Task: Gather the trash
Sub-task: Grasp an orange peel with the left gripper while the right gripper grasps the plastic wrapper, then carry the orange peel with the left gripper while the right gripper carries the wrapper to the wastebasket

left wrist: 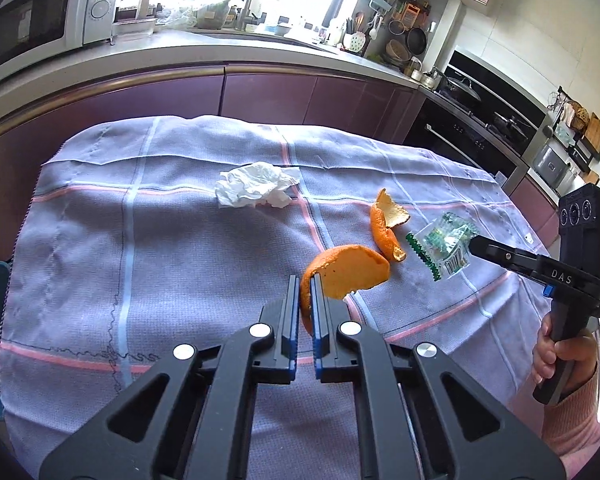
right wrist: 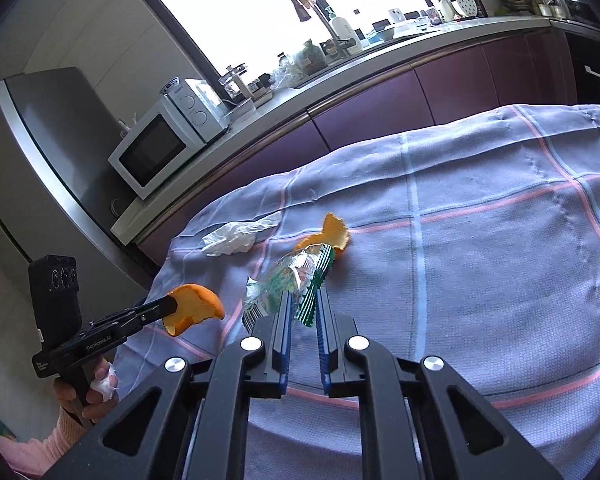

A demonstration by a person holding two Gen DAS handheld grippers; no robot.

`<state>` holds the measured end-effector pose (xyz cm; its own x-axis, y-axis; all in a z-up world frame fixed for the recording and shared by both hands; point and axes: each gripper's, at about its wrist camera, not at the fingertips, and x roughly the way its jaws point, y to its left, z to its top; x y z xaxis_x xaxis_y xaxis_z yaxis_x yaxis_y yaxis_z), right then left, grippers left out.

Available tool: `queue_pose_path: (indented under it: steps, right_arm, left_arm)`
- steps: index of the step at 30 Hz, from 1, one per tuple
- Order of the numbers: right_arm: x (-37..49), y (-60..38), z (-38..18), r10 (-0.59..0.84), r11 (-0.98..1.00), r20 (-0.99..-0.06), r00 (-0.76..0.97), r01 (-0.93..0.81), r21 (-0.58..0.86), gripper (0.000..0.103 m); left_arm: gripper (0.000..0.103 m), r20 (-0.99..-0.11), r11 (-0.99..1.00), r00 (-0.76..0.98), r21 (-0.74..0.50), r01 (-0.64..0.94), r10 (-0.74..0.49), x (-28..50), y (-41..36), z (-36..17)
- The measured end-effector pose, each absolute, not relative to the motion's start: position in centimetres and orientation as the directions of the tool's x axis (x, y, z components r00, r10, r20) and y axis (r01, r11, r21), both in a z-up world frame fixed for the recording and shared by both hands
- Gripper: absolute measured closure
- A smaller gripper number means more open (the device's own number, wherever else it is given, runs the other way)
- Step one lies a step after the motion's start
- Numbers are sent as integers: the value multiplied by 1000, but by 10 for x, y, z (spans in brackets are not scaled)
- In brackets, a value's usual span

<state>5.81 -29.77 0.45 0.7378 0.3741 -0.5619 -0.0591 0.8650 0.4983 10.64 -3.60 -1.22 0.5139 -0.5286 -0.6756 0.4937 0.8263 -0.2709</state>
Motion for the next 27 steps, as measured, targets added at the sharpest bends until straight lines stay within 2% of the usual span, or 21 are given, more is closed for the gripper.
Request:
queue_pose_path:
  steps: [11,27]
  right_arm:
    - [75,-240,14,484,841,-540,688,-197,504,93]
    - [119,-119,31,634,773,-540,554,-422,474,93]
  left_arm:
    - [97,-642,870,599,-252,424,-478,79,31,5]
    - [97,-606,942,724,-270,201,-329,48,167,18]
